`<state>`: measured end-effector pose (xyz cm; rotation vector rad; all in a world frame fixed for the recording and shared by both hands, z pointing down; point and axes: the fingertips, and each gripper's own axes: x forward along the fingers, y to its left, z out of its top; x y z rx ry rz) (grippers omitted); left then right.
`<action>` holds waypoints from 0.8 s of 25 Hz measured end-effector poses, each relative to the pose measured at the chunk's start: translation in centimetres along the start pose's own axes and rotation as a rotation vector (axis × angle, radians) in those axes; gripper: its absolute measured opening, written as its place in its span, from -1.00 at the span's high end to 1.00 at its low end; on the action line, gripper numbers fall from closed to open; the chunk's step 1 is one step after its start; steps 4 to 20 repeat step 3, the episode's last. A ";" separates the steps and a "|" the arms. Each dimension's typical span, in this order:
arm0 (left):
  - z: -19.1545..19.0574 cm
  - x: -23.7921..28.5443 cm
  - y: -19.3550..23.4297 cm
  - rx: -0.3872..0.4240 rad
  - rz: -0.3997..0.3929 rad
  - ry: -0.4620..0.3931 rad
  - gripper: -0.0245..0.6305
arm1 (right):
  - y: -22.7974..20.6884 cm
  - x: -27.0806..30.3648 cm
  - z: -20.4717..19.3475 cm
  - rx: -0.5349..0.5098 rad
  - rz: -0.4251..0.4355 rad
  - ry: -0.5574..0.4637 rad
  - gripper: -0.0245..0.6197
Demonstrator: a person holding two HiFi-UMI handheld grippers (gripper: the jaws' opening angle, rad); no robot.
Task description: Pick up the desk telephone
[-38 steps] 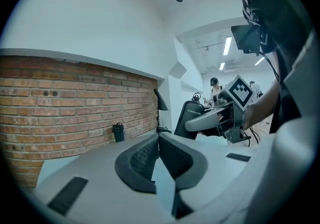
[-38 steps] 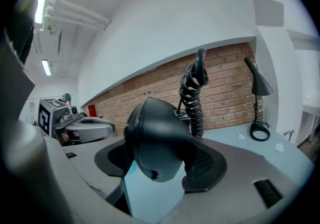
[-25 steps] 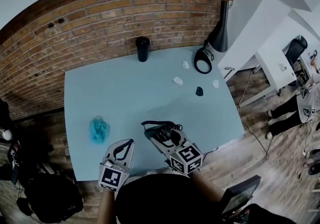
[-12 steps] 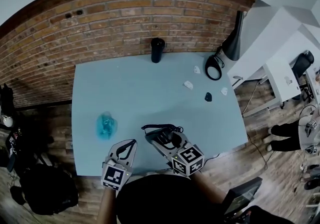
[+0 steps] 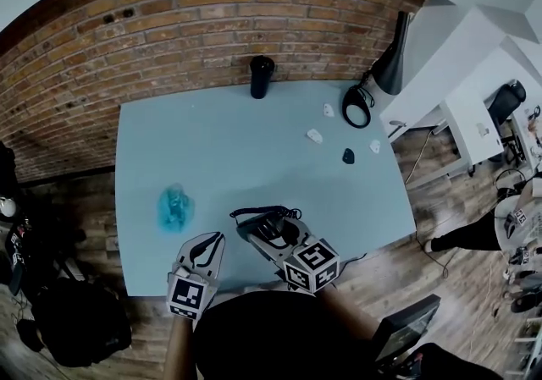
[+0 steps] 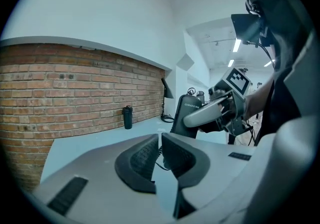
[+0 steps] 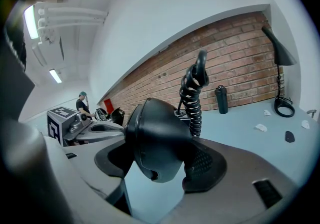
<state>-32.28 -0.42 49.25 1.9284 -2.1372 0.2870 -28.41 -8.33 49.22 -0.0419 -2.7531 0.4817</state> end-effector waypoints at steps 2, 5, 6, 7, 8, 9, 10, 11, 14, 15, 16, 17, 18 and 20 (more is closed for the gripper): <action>-0.3 0.2 -0.2 0.010 -0.010 0.009 0.81 | 0.0 0.1 0.0 0.002 0.006 0.005 0.06; -0.5 0.3 -0.2 0.012 -0.016 0.013 0.80 | 0.0 0.2 0.0 0.003 0.008 0.007 0.06; -0.5 0.3 -0.2 0.012 -0.016 0.013 0.80 | 0.0 0.2 0.0 0.003 0.008 0.007 0.06; -0.5 0.3 -0.2 0.012 -0.016 0.013 0.80 | 0.0 0.2 0.0 0.003 0.008 0.007 0.06; -0.5 0.3 -0.2 0.012 -0.016 0.013 0.80 | 0.0 0.2 0.0 0.003 0.008 0.007 0.06; -0.5 0.3 -0.2 0.012 -0.016 0.013 0.80 | 0.0 0.2 0.0 0.003 0.008 0.007 0.06; -0.5 0.3 -0.2 0.012 -0.016 0.013 0.80 | 0.0 0.2 0.0 0.003 0.008 0.007 0.06; -0.5 0.3 -0.2 0.012 -0.016 0.013 0.80 | 0.0 0.2 0.0 0.003 0.008 0.007 0.06; -0.5 0.3 -0.2 0.012 -0.016 0.013 0.80 | 0.0 0.2 0.0 0.003 0.008 0.007 0.06; -0.5 0.3 -0.2 0.012 -0.016 0.013 0.80 | 0.0 0.2 0.0 0.003 0.008 0.007 0.06; -0.5 0.3 -0.2 0.012 -0.016 0.013 0.80 | 0.0 0.2 0.0 0.003 0.008 0.007 0.06; -0.5 0.3 -0.2 0.012 -0.016 0.013 0.80 | 0.0 0.2 0.0 0.003 0.008 0.007 0.06; -0.5 0.3 -0.2 0.012 -0.016 0.013 0.80 | 0.0 0.2 0.0 0.003 0.008 0.007 0.06; -0.5 0.3 -0.2 0.012 -0.016 0.013 0.80 | 0.0 0.2 0.0 0.003 0.008 0.007 0.06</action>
